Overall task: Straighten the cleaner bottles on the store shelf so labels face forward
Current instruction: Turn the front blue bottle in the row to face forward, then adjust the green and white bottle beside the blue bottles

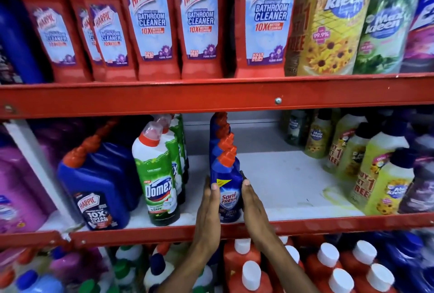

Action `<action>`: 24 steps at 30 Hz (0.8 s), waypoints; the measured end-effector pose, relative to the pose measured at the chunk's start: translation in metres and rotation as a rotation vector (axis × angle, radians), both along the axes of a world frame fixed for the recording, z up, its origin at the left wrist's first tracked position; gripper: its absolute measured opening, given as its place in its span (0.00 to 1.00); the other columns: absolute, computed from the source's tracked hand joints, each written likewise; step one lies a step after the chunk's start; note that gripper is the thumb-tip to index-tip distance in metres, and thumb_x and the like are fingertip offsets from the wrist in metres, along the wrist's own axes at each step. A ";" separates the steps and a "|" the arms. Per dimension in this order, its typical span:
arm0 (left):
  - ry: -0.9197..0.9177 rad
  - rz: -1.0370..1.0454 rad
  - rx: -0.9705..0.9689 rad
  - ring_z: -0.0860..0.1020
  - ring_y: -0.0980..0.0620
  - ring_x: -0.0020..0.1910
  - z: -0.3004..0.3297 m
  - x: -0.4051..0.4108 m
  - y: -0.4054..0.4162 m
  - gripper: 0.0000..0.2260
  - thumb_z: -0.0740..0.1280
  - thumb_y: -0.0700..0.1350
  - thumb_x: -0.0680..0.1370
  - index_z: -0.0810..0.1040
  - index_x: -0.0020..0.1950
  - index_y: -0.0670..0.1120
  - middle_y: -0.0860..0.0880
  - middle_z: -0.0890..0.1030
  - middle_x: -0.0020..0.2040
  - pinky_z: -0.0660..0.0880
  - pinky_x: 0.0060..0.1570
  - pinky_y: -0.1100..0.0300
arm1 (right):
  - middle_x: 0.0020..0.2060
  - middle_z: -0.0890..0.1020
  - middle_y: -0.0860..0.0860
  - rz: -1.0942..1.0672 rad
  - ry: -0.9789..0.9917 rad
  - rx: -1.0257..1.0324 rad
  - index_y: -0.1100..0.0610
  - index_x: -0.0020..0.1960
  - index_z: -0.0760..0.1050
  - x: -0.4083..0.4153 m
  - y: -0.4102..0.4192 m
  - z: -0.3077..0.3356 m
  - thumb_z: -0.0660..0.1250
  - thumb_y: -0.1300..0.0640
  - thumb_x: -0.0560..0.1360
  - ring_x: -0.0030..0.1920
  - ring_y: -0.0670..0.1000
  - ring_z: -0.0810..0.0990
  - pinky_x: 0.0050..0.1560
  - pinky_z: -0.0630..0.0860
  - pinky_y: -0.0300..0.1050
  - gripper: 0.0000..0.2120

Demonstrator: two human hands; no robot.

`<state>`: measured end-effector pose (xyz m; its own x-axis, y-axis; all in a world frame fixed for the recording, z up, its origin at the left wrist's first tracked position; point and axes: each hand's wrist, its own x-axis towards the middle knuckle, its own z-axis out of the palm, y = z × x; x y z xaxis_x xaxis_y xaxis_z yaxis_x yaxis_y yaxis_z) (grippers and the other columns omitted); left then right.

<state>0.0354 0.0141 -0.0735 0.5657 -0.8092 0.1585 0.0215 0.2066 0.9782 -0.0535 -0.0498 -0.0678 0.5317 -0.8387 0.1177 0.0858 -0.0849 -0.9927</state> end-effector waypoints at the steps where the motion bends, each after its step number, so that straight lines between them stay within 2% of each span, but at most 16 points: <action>1: 0.011 -0.010 0.000 0.80 0.52 0.67 0.000 -0.001 -0.001 0.43 0.61 0.78 0.69 0.70 0.75 0.52 0.50 0.80 0.69 0.73 0.72 0.46 | 0.63 0.81 0.47 -0.004 0.003 0.004 0.50 0.72 0.71 0.000 -0.001 -0.002 0.48 0.41 0.81 0.55 0.32 0.82 0.50 0.76 0.24 0.26; 5: 0.007 -0.033 -0.010 0.78 0.50 0.70 0.000 -0.004 -0.003 0.40 0.60 0.75 0.73 0.67 0.77 0.53 0.49 0.78 0.72 0.69 0.75 0.42 | 0.59 0.82 0.45 0.004 -0.009 -0.004 0.50 0.69 0.73 -0.001 -0.002 -0.001 0.48 0.38 0.78 0.51 0.28 0.81 0.48 0.74 0.21 0.28; 7: -0.020 -0.032 -0.001 0.76 0.50 0.72 0.002 -0.005 -0.002 0.40 0.60 0.76 0.73 0.65 0.78 0.54 0.49 0.76 0.74 0.68 0.76 0.42 | 0.59 0.82 0.46 -0.011 -0.002 0.003 0.51 0.69 0.73 0.000 -0.003 -0.003 0.47 0.41 0.81 0.50 0.26 0.80 0.48 0.73 0.20 0.26; 10: -0.046 -0.013 0.020 0.72 0.51 0.75 0.002 -0.002 -0.001 0.43 0.59 0.77 0.71 0.63 0.79 0.54 0.49 0.72 0.77 0.66 0.77 0.43 | 0.66 0.80 0.48 -0.038 -0.014 0.013 0.52 0.74 0.69 0.002 -0.002 -0.003 0.47 0.41 0.81 0.53 0.26 0.80 0.49 0.74 0.20 0.28; 11: -0.054 0.002 0.024 0.70 0.53 0.76 0.001 -0.001 0.000 0.43 0.58 0.78 0.71 0.62 0.79 0.55 0.50 0.69 0.79 0.66 0.78 0.45 | 0.69 0.77 0.48 -0.069 -0.028 0.009 0.52 0.77 0.65 0.002 0.001 0.000 0.47 0.42 0.82 0.53 0.24 0.78 0.48 0.73 0.19 0.28; 13: -0.134 0.078 0.018 0.65 0.65 0.76 0.001 0.001 0.010 0.38 0.55 0.76 0.71 0.61 0.78 0.61 0.59 0.63 0.81 0.65 0.76 0.62 | 0.70 0.71 0.44 -0.201 -0.085 -0.017 0.51 0.78 0.62 0.002 0.014 0.008 0.47 0.46 0.84 0.54 0.21 0.74 0.45 0.69 0.15 0.25; 14: -0.201 0.131 0.014 0.62 0.72 0.74 0.002 0.002 0.020 0.33 0.54 0.73 0.72 0.60 0.76 0.64 0.64 0.61 0.79 0.64 0.73 0.68 | 0.69 0.71 0.43 -0.307 -0.132 -0.053 0.51 0.77 0.63 0.003 0.022 0.012 0.48 0.47 0.85 0.58 0.25 0.74 0.46 0.68 0.14 0.23; 15: -0.285 0.197 -0.009 0.61 0.74 0.74 0.000 0.004 0.031 0.29 0.54 0.70 0.74 0.61 0.75 0.66 0.68 0.62 0.77 0.64 0.72 0.69 | 0.69 0.73 0.44 -0.436 -0.181 -0.123 0.52 0.75 0.67 0.004 0.032 0.015 0.50 0.48 0.85 0.62 0.33 0.74 0.48 0.68 0.15 0.21; 17: -0.424 0.346 -0.095 0.68 0.63 0.75 -0.004 0.014 0.057 0.23 0.57 0.62 0.78 0.70 0.72 0.60 0.64 0.71 0.74 0.68 0.70 0.64 | 0.62 0.80 0.48 -0.641 -0.302 -0.278 0.55 0.66 0.74 0.008 0.050 0.019 0.53 0.51 0.83 0.62 0.43 0.78 0.51 0.71 0.20 0.17; 18: -0.474 0.418 -0.147 0.71 0.57 0.73 -0.007 0.023 0.069 0.21 0.58 0.57 0.79 0.74 0.70 0.54 0.59 0.75 0.71 0.71 0.69 0.62 | 0.57 0.82 0.49 -0.664 -0.357 -0.335 0.56 0.61 0.76 0.014 0.059 0.021 0.54 0.53 0.82 0.58 0.43 0.80 0.51 0.73 0.23 0.15; 21: -0.539 0.557 -0.222 0.74 0.51 0.70 -0.008 0.049 0.091 0.20 0.59 0.53 0.79 0.76 0.67 0.46 0.47 0.76 0.67 0.71 0.68 0.61 | 0.47 0.84 0.44 -0.545 -0.374 -0.446 0.51 0.52 0.78 0.038 0.086 0.023 0.55 0.51 0.79 0.51 0.42 0.82 0.50 0.75 0.29 0.13; 23: -0.505 0.568 -0.180 0.70 0.54 0.73 -0.004 0.061 0.098 0.24 0.58 0.58 0.80 0.71 0.71 0.46 0.47 0.71 0.72 0.68 0.70 0.66 | 0.51 0.84 0.44 -0.394 -0.304 -0.413 0.49 0.55 0.77 0.059 0.098 0.020 0.55 0.49 0.79 0.54 0.47 0.83 0.53 0.76 0.34 0.14; 24: -0.473 0.558 -0.144 0.68 0.56 0.75 -0.003 0.065 0.100 0.27 0.57 0.63 0.80 0.68 0.73 0.49 0.49 0.68 0.75 0.66 0.72 0.66 | 0.54 0.83 0.44 -0.336 -0.268 -0.375 0.49 0.57 0.77 0.070 0.100 0.016 0.55 0.48 0.80 0.57 0.48 0.82 0.55 0.76 0.34 0.14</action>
